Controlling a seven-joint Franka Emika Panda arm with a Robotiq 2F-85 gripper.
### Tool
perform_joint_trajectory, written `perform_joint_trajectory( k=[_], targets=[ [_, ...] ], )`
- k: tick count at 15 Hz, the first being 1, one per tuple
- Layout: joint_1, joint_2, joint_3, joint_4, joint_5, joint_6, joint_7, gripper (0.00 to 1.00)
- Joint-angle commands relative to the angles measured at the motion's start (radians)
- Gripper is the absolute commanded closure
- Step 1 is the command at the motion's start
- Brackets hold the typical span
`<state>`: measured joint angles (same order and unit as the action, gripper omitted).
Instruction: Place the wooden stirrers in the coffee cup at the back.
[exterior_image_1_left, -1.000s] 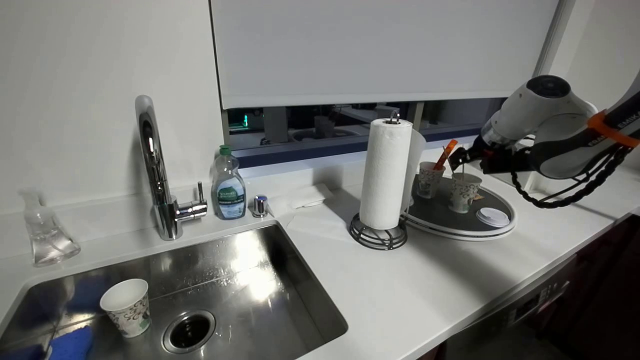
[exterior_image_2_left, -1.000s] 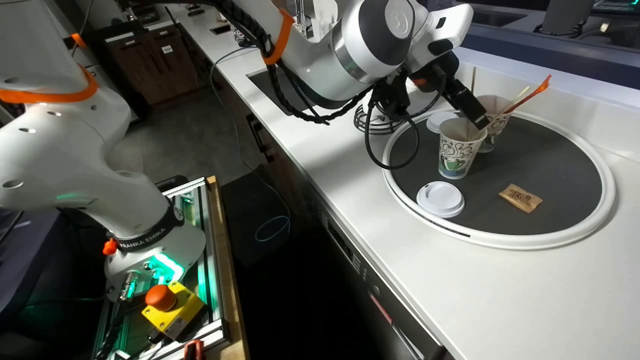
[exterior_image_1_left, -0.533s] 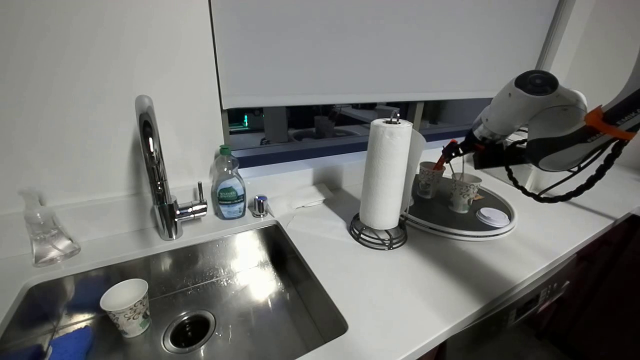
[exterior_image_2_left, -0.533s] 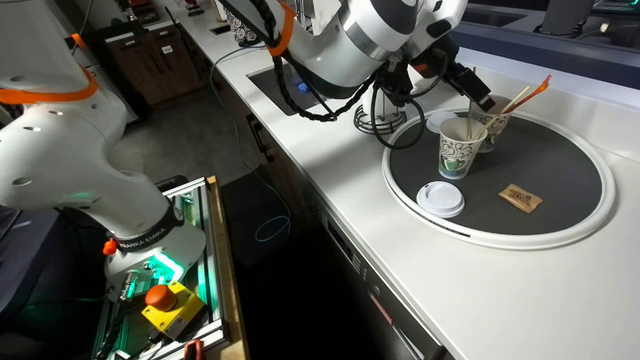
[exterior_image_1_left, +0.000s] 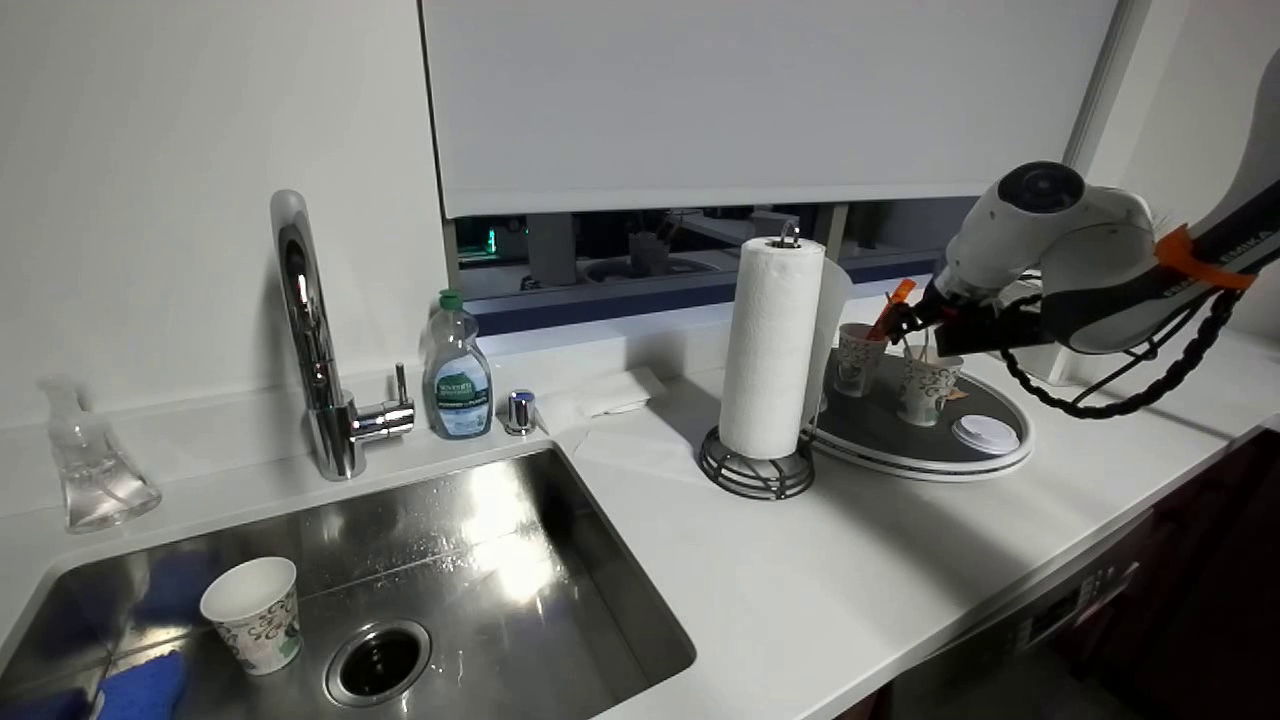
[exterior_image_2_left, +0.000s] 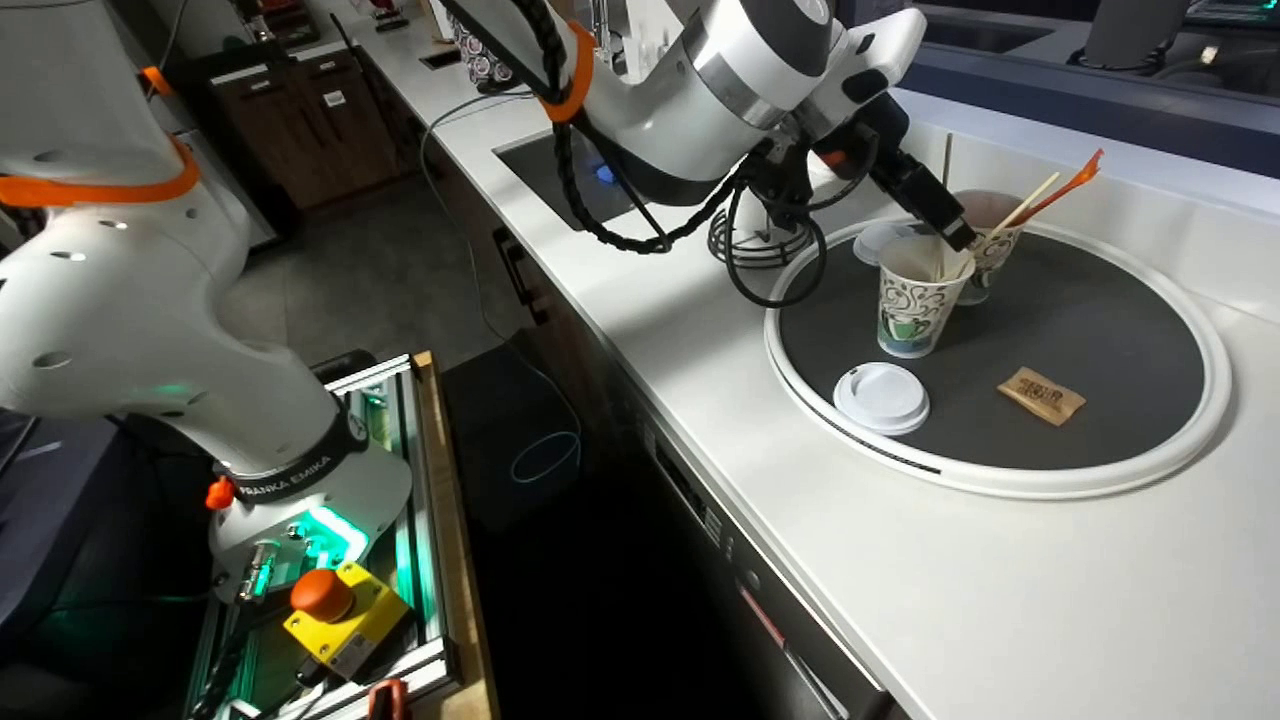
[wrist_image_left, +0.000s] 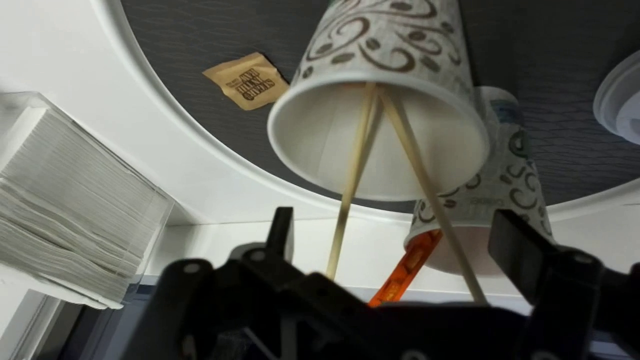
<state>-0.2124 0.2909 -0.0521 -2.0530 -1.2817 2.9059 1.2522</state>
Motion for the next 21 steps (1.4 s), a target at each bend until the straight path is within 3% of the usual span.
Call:
perform_joint_trajectory(
  k=[1,12,13,15,21],
  targets=[
    [0.026,0.030,-0.025,0.039,-0.068,-0.053,0.122,0.00],
    [0.030,0.131,-0.033,0.173,-0.192,-0.026,0.273,0.00],
    [0.030,0.137,-0.032,0.180,-0.204,-0.026,0.285,0.24],
    [0.030,0.144,-0.030,0.186,-0.224,-0.026,0.302,0.34],
    [0.026,0.112,-0.024,0.150,-0.245,-0.009,0.341,0.81]
  ],
)
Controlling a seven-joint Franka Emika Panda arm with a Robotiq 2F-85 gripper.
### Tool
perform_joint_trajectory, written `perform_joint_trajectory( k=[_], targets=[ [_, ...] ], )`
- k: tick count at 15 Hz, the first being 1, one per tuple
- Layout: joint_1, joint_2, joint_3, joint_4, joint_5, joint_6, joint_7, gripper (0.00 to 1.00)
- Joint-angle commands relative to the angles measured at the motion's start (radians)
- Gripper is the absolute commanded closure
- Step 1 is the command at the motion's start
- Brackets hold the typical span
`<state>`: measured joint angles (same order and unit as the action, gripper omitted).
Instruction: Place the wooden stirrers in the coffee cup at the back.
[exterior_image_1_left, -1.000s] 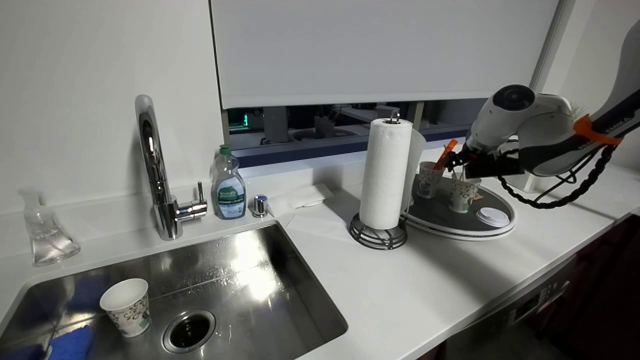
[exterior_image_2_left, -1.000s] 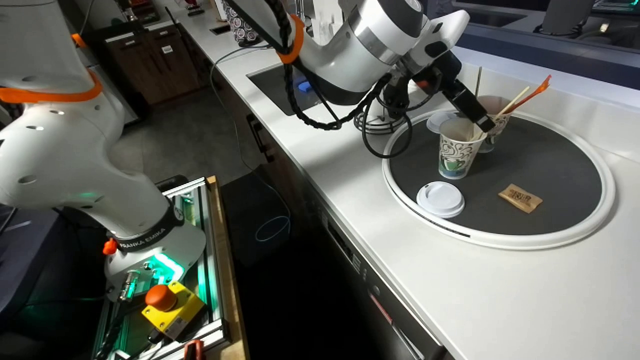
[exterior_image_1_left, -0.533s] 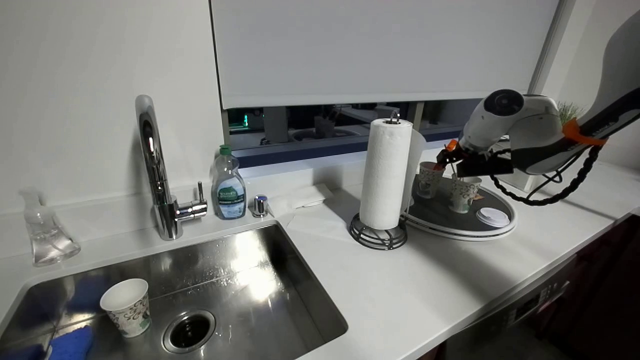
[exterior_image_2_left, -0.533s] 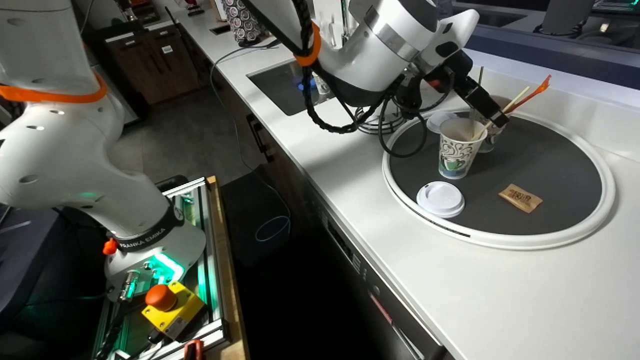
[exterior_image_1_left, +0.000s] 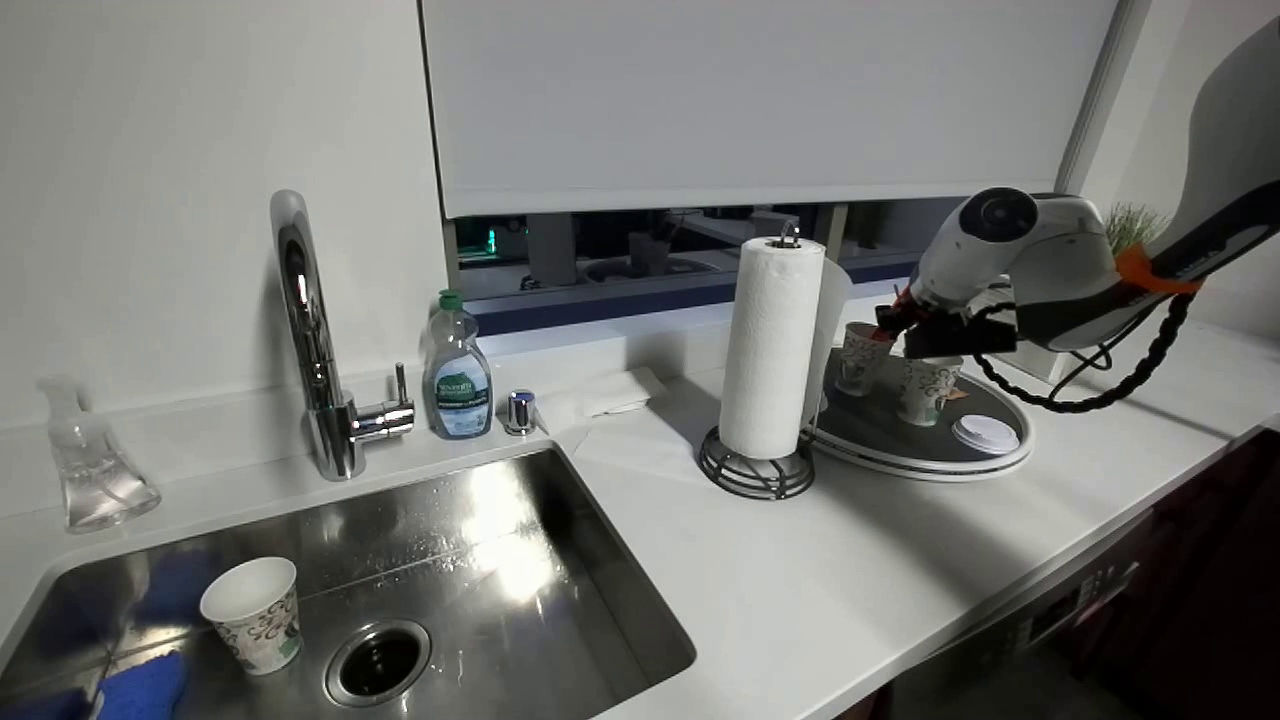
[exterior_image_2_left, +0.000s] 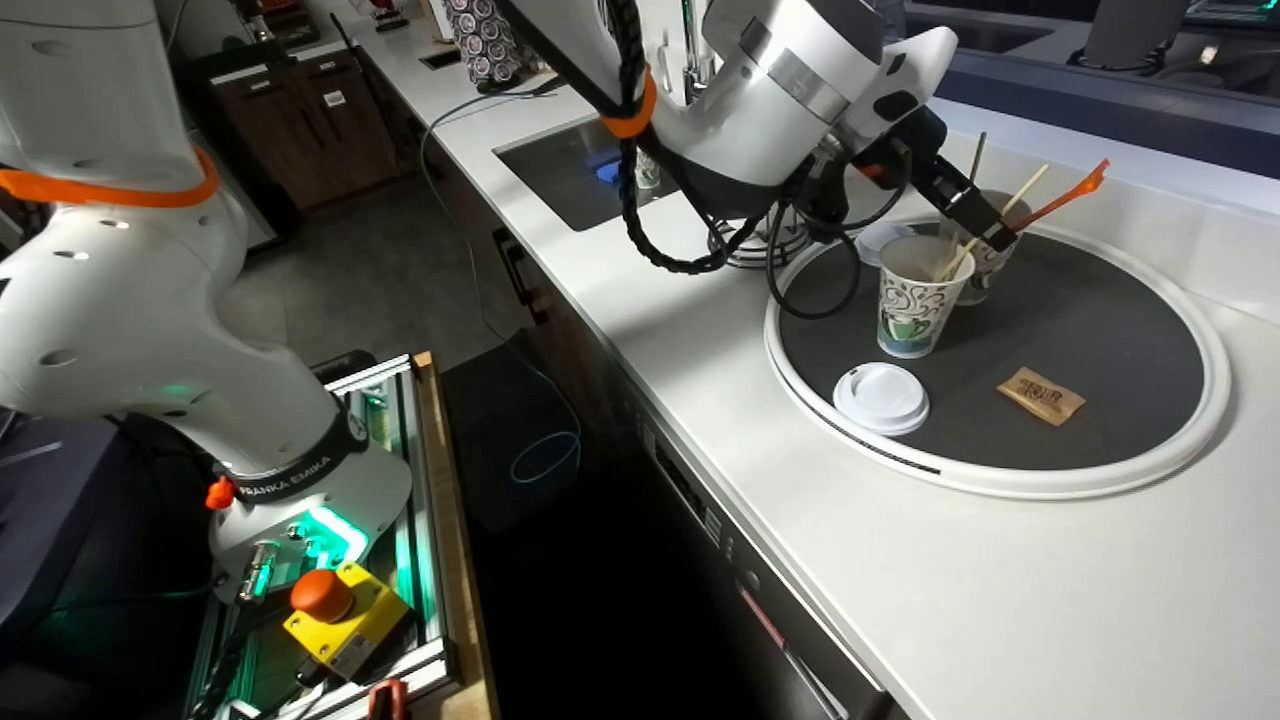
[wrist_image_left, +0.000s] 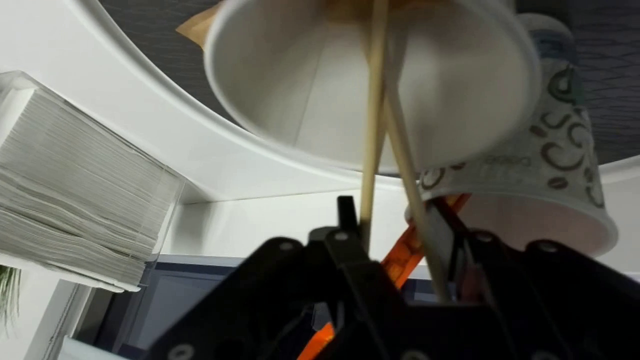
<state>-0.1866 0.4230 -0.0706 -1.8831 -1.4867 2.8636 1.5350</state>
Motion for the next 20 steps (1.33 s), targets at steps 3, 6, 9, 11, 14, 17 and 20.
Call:
perform_joint_trajectory(
  k=[3,6,9,11,14,17,20],
  targets=[
    [0.000,-0.077,-0.012,-0.063,-0.060,0.042,0.098,1.00],
    [-0.002,-0.133,-0.016,-0.102,-0.076,0.040,0.134,1.00],
    [-0.002,-0.184,-0.021,-0.138,-0.092,0.032,0.155,0.99],
    [-0.001,-0.220,-0.027,-0.152,-0.123,0.037,0.195,0.99],
    [-0.001,-0.261,-0.030,-0.164,-0.177,0.030,0.254,0.99],
    [0.000,-0.294,-0.031,-0.151,-0.264,0.019,0.358,0.99],
    [0.003,-0.318,-0.025,-0.128,-0.366,0.002,0.480,0.99]
  ],
)
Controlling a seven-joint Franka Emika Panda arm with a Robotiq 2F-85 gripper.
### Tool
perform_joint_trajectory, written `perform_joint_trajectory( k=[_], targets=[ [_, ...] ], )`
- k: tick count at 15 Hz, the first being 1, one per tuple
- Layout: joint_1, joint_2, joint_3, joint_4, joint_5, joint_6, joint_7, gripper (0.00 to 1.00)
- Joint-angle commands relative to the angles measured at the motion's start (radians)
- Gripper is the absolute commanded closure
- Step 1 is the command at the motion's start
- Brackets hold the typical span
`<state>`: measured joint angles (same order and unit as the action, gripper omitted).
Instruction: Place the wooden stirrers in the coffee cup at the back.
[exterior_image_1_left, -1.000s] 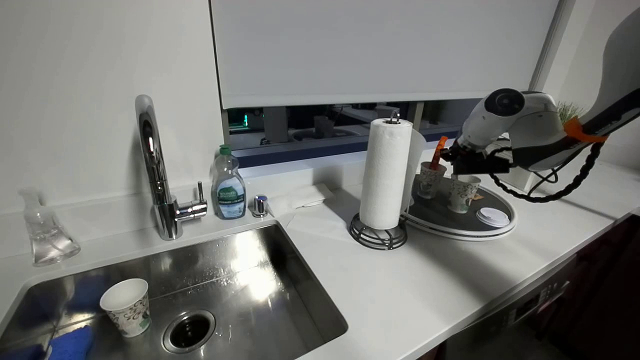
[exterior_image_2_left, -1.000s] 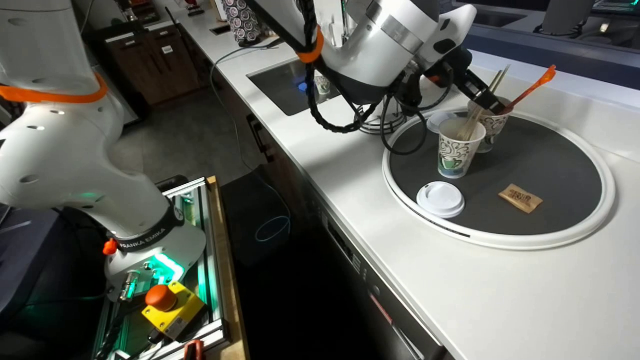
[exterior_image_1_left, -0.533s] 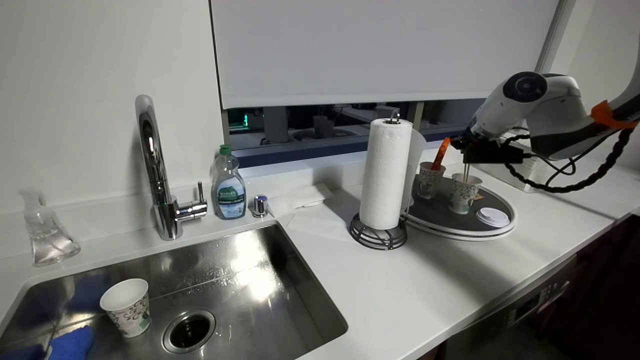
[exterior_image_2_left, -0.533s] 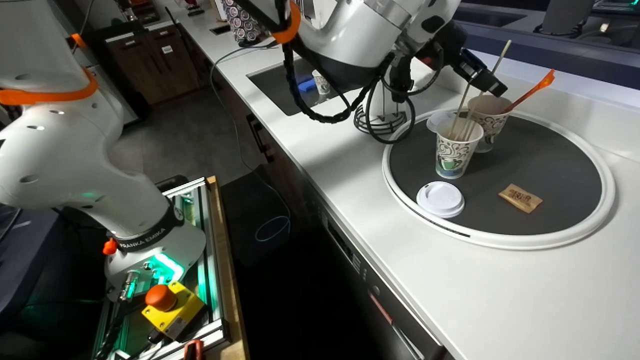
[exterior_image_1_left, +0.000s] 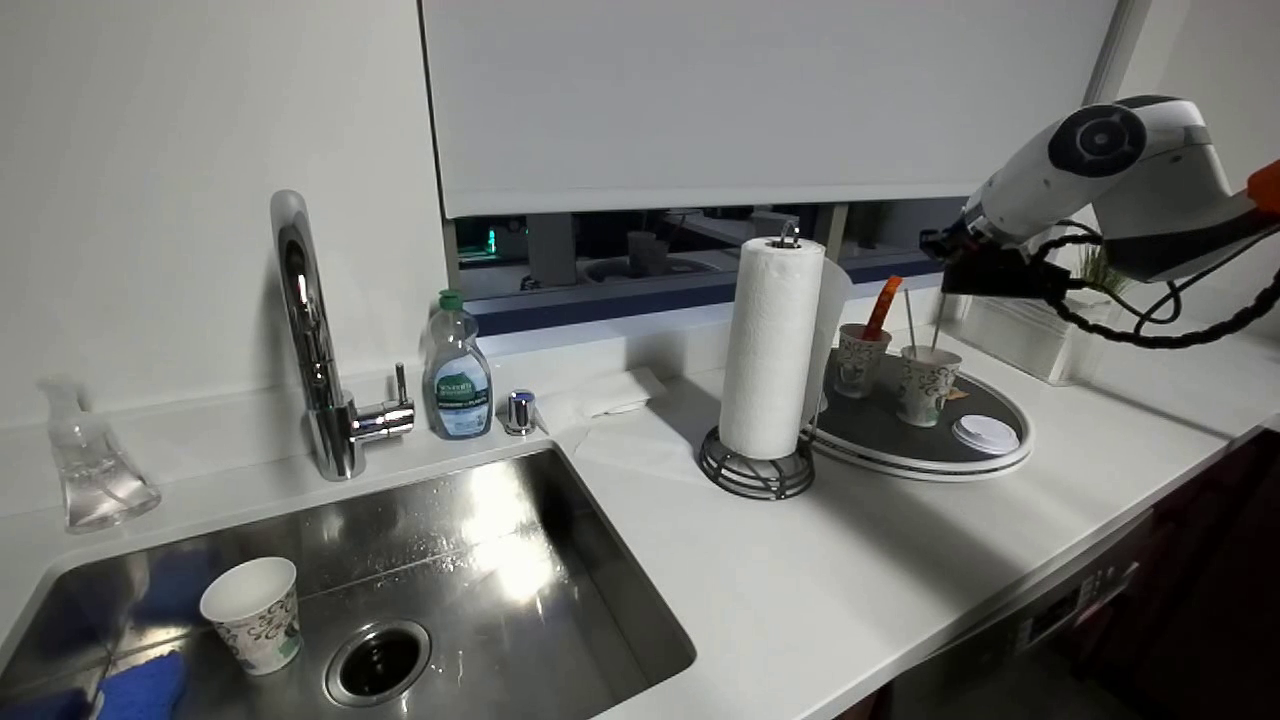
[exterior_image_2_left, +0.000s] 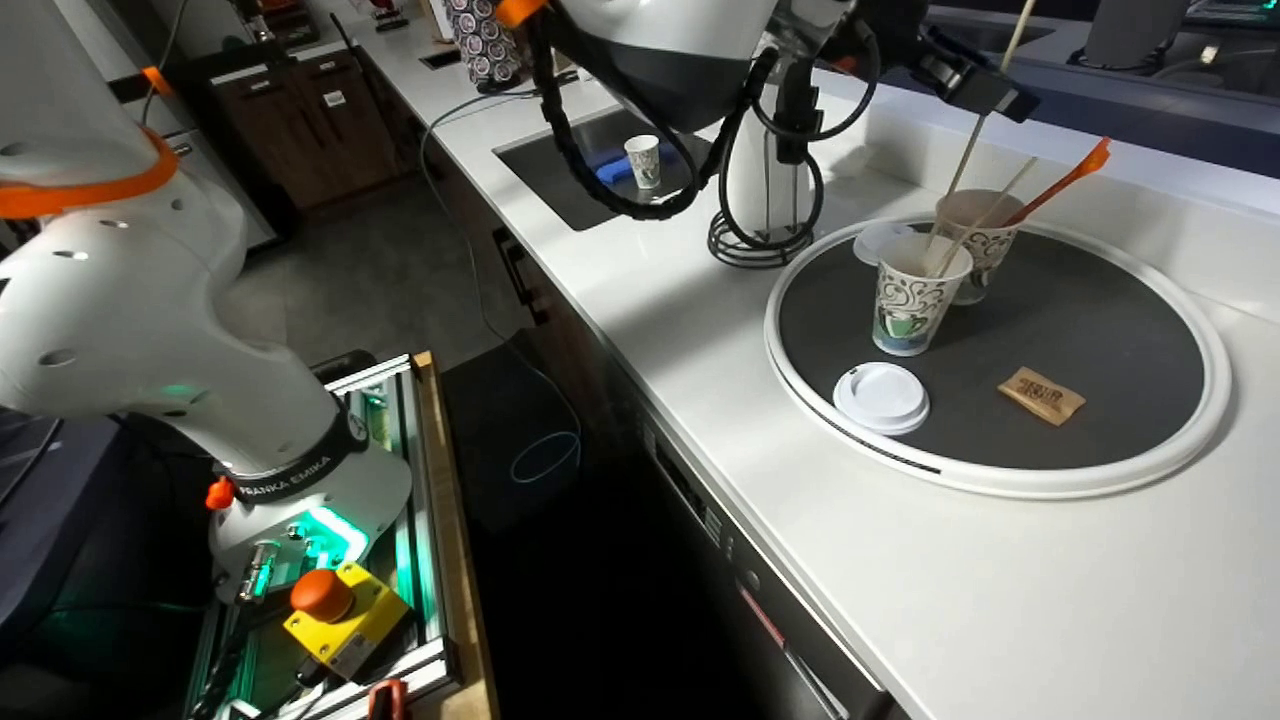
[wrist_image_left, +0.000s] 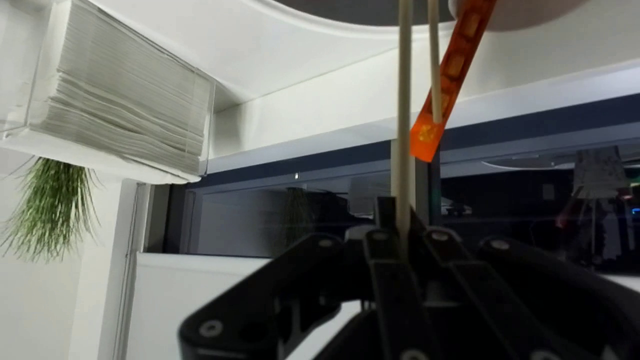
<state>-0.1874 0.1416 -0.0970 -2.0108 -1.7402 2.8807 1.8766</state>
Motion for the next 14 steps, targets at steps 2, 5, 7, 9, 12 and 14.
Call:
perform_joint_trajectory(
  k=[2,5,7,9,12,14],
  targets=[
    [0.007,-0.045,0.009,0.022,-0.186,-0.024,0.234,0.99],
    [0.013,-0.033,0.027,0.069,-0.296,-0.049,0.381,0.99],
    [0.025,0.004,0.050,0.114,-0.360,-0.094,0.483,0.99],
    [0.035,0.037,0.069,0.141,-0.391,-0.144,0.541,0.99],
    [0.048,0.098,0.087,0.165,-0.382,-0.203,0.551,0.99],
    [0.052,0.139,0.093,0.179,-0.376,-0.230,0.549,0.99]
  ],
)
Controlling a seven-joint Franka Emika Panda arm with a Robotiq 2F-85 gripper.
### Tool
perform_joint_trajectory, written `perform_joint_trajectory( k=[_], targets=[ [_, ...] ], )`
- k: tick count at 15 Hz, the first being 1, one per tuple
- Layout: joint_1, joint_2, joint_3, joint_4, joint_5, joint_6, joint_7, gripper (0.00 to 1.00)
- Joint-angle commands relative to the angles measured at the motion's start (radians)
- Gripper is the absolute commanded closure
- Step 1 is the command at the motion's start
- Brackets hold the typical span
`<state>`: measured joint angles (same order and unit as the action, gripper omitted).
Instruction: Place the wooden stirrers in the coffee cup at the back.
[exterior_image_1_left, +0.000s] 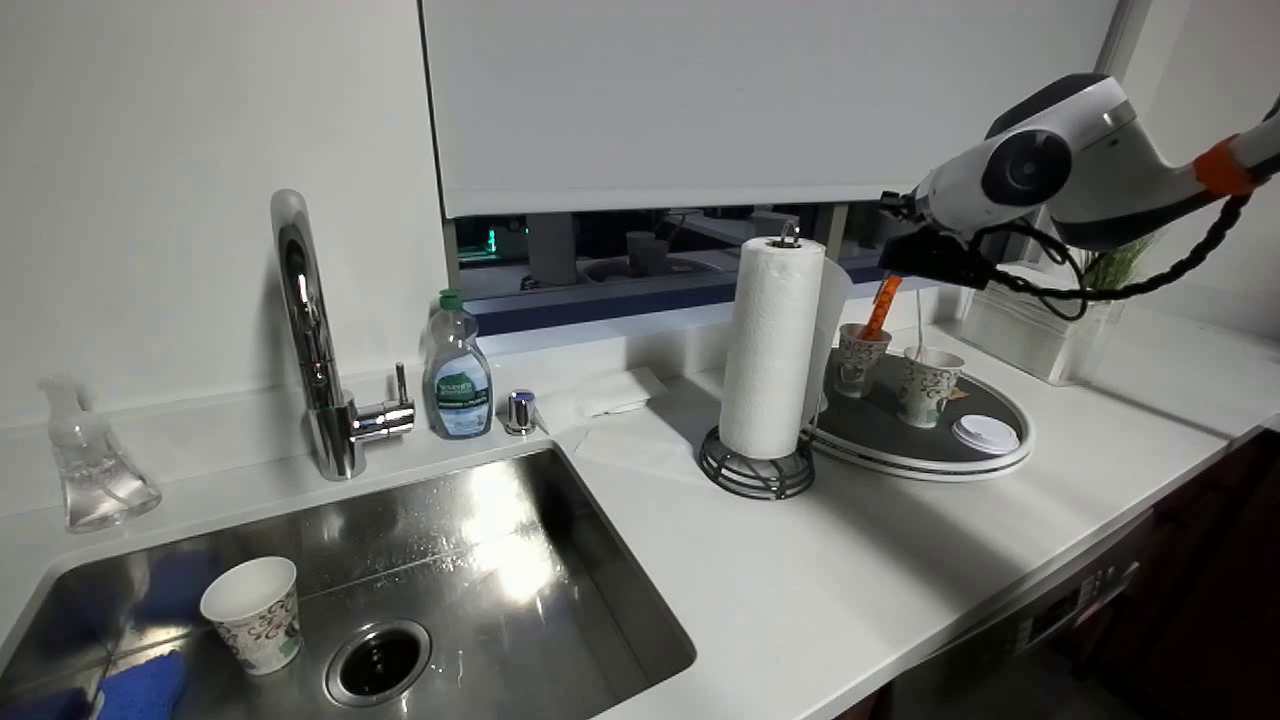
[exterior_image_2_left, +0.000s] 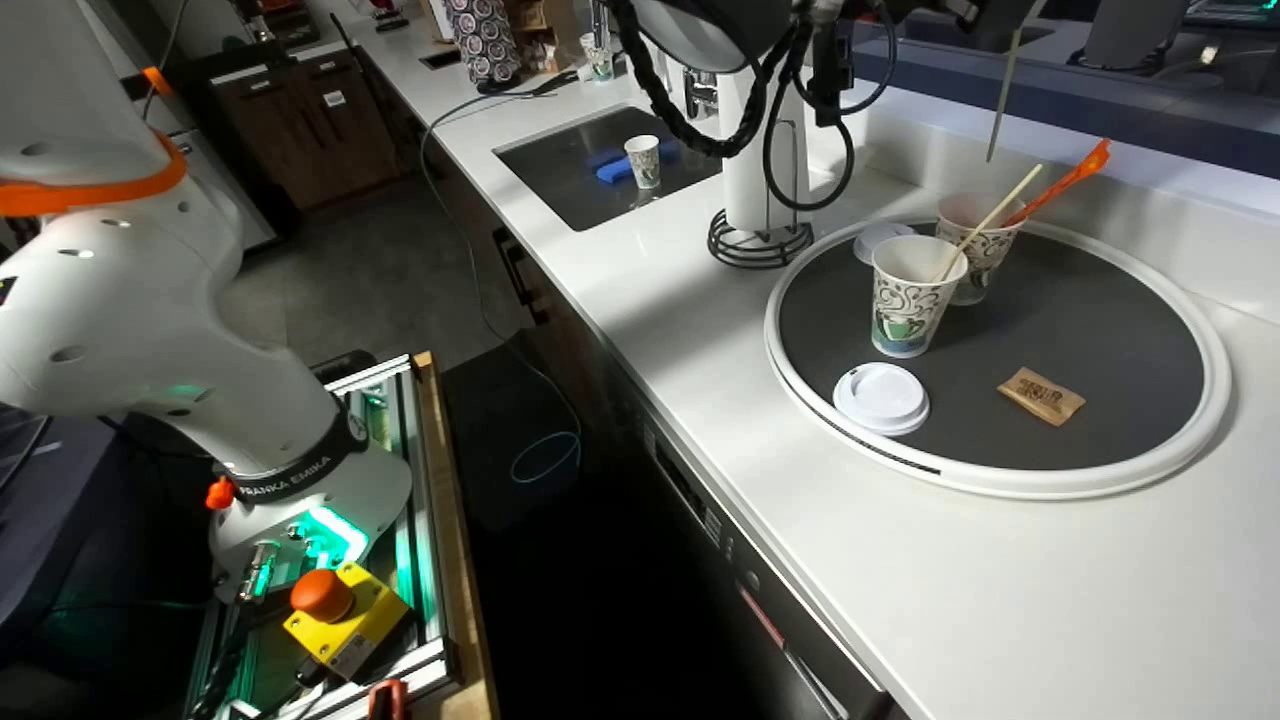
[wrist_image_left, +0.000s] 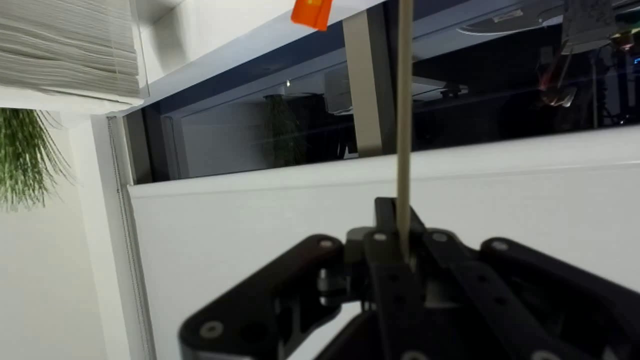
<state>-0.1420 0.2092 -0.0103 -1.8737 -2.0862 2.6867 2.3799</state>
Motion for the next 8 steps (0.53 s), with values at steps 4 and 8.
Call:
perform_joint_trajectory(
  k=[4,8],
  targets=[
    [0.001,0.156,0.015,0.088,-0.009,-0.021,0.019,0.99],
    [-0.001,0.212,0.018,0.122,0.005,-0.009,-0.011,0.69]
  ],
)
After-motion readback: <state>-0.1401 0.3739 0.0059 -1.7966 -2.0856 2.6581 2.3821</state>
